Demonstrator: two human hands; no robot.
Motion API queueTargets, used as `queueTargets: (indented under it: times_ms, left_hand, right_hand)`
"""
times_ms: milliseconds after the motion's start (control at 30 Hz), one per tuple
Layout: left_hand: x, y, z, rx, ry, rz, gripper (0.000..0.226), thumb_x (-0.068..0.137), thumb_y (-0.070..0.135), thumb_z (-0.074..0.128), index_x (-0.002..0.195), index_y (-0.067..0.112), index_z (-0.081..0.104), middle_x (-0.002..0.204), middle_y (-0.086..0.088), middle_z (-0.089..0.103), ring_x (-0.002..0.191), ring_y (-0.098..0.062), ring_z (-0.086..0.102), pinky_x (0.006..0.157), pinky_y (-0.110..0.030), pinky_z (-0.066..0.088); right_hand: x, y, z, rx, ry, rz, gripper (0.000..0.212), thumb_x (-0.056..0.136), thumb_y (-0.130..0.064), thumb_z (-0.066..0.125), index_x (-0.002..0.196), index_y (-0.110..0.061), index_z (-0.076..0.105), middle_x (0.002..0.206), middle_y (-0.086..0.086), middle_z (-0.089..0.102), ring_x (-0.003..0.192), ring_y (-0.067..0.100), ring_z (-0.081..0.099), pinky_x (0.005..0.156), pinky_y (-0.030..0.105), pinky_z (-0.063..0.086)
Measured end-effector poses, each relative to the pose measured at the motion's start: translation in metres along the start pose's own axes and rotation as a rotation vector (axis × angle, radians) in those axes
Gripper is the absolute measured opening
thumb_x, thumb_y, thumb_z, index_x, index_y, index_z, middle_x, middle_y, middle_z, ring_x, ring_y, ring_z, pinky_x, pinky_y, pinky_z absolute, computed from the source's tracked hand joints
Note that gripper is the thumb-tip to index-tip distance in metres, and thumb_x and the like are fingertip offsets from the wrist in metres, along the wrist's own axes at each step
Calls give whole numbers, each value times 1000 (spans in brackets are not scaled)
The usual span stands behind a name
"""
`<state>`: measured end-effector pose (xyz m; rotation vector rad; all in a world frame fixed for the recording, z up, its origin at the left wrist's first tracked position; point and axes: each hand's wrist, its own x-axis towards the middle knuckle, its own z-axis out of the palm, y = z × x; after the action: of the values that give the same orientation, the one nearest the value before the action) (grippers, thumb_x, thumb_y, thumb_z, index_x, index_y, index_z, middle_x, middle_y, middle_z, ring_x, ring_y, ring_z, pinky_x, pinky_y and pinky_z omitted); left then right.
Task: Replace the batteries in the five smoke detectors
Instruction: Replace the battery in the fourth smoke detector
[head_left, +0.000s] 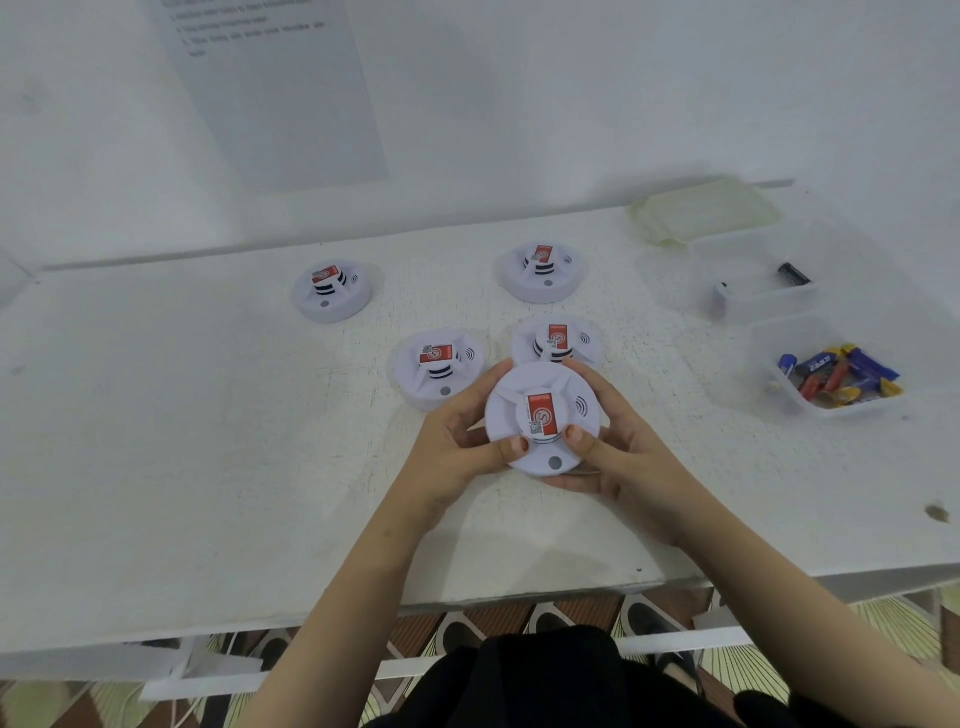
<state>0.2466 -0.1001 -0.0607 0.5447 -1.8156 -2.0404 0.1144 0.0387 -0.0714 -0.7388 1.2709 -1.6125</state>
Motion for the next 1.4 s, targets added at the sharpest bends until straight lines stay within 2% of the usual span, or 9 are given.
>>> queueTargets:
  times_ms: [300,467,600,733,967,1100,1233,1400]
  left_hand:
    - [1,0,-2,-3,6,-12,62,78,-3,68,125,34,53,124,10,66,113,-16,64,79,-26,56]
    - [1,1,-2,-15,5,-21,63,78,-5,67,129,29,52,123,7,67,111,-14,65,80,-27,56]
    - [3,1,-4,8,13,-27,64,80,-8,66,130,29,51,123,7,66,109,-12,66,77,-26,56]
    - [3,1,-5,28,22,-27,63,79,-6,68,127,32,52,122,8,67,107,-11,66,76,-25,56]
    - [4,1,-6,40,21,-36,65,72,6,72,128,33,52,126,4,65,111,-14,65,79,-28,56]
    - [5,1,-7,48,21,-37,66,69,12,72,127,34,52,128,4,64,114,-15,63,84,-31,56]
    - [6,1,-10,55,25,-43,65,74,5,72,130,32,52,126,6,65,112,-13,64,80,-28,56]
    - [9,3,-14,39,30,-57,65,76,-1,71,129,31,52,122,6,68,108,-13,66,75,-26,56]
  right_hand:
    - [1,0,0,-23,7,-8,59,84,-15,59,136,-38,40,128,-4,60,113,25,61,86,50,53]
    - [2,0,0,-26,3,-5,59,87,-17,62,137,-39,40,131,-1,58,115,27,59,87,56,51]
    - [3,-1,1,-39,12,-4,60,85,-17,60,137,-39,39,129,-3,59,114,26,60,87,55,51]
    - [5,0,2,-35,14,5,60,83,-20,60,135,-41,40,129,-3,59,113,26,61,86,51,53]
    - [6,0,2,-37,28,9,61,84,-17,60,138,-38,39,125,-3,62,112,25,61,86,53,53]
    - [7,0,2,-72,29,-1,61,83,-20,61,137,-39,39,126,-5,61,110,23,62,81,47,56]
    - [9,-3,3,-167,45,-17,63,82,-24,61,139,-36,37,126,-6,59,105,20,64,73,37,58]
    - [13,-10,3,-249,41,-46,60,82,-21,67,134,-37,42,122,-8,60,104,15,64,75,34,58]
